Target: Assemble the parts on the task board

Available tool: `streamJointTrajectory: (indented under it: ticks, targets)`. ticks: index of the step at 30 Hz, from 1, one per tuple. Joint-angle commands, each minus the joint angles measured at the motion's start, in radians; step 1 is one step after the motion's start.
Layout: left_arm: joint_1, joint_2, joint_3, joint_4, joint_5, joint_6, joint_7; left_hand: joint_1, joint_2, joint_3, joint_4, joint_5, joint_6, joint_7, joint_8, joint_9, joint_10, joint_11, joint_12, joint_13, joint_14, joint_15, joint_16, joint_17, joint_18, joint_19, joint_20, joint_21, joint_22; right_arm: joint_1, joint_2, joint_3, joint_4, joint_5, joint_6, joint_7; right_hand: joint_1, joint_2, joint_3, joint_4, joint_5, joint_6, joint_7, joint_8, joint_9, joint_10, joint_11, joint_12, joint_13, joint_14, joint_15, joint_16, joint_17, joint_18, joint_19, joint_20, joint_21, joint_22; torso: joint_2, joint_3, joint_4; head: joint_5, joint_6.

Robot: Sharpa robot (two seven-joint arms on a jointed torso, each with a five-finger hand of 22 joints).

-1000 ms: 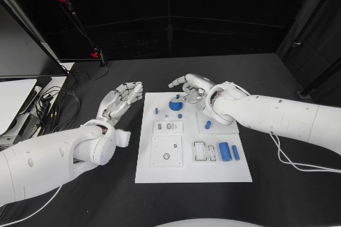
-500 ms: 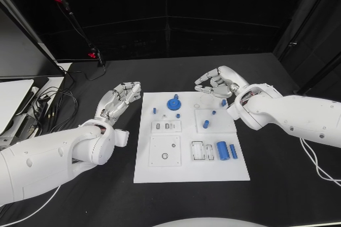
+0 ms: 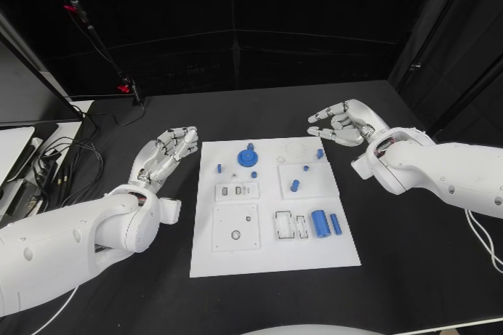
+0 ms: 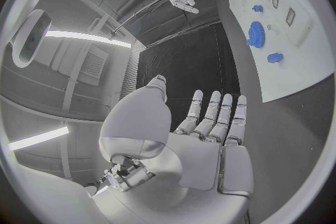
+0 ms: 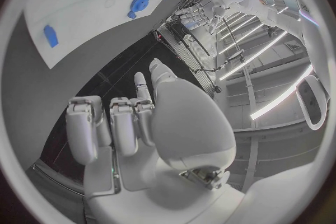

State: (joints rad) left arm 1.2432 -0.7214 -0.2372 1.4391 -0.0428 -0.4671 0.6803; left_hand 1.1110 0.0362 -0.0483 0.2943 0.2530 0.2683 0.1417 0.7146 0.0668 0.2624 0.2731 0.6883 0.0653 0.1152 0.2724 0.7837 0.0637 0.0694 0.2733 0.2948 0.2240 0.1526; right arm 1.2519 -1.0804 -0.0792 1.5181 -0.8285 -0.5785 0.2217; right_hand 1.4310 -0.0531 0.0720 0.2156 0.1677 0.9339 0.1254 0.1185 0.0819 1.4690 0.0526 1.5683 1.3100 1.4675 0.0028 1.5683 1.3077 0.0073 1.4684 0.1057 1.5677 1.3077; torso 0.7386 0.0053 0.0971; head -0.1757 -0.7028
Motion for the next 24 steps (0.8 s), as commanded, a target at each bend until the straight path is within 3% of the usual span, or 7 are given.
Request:
streamJointTrajectory:
  ticks: [1,11,17,24]
  targets:
    - [0.001,-0.001,0.001,0.000,-0.006,0.010,0.248,0.000,0.012,-0.004,-0.002,0.006,-0.008,0.157,-0.005,0.000,0.006,-0.002,0.004,0.000,0.008,-0.001,0.006,0.001,0.005,-0.007,-0.003,0.003,0.001,-0.012,-0.006,0.000,-0.018,-0.025,0.021,-0.014,0.015,0.001,-0.002,-0.009,-0.024,-0.011,-0.003,-0.008,-0.003,0.102,-0.012,0.003,0.261,0.103,-0.011,0.002,0.263,-0.007,0.102,0.000,0.003,0.263,0.001,-0.0009,-0.0028,-0.016,0.002]
    - [-0.001,-0.005,0.001,0.004,-0.006,0.009,0.252,0.000,0.012,-0.004,-0.002,0.006,-0.008,0.157,-0.005,0.000,0.006,-0.002,0.004,0.000,0.008,-0.001,0.006,0.001,0.005,-0.007,-0.003,0.003,0.001,-0.045,0.013,0.000,-0.111,-0.094,0.074,-0.067,0.026,-0.008,-0.010,-0.018,-0.070,-0.035,-0.018,-0.027,-0.009,0.102,-0.026,0.003,0.261,0.103,-0.024,0.002,0.263,-0.007,0.102,-0.012,0.003,0.263,0.002,-0.0002,-0.0007,-0.040,0.011]
    - [-0.001,-0.009,0.001,0.005,-0.006,0.007,0.253,0.001,0.013,-0.004,-0.003,0.007,-0.008,0.157,-0.005,0.000,0.006,-0.002,0.005,0.000,0.008,0.000,0.006,0.001,0.005,-0.007,-0.003,0.004,0.001,-0.060,0.028,0.000,-0.139,-0.145,0.117,-0.105,0.035,-0.014,-0.012,-0.023,-0.081,-0.047,-0.025,-0.035,-0.011,0.102,-0.032,0.003,0.261,0.103,-0.029,0.002,0.263,-0.007,0.102,-0.017,0.003,0.263,0.000,-0.0014,-0.0012,-0.040,0.008]
    - [-0.001,-0.010,0.001,0.007,-0.006,0.007,0.253,0.001,0.013,-0.004,-0.003,0.007,-0.008,0.157,-0.005,0.000,0.006,-0.002,0.005,0.000,0.008,0.000,0.006,0.001,0.005,-0.007,-0.003,0.004,0.001,-0.077,0.043,0.000,-0.172,-0.171,0.130,-0.116,0.037,-0.016,-0.012,-0.023,-0.083,-0.050,-0.027,-0.037,-0.011,0.102,-0.034,0.003,0.261,0.103,-0.031,0.002,0.263,-0.007,0.102,-0.018,0.003,0.263,0.001,-0.0013,-0.0004,-0.040,0.011]
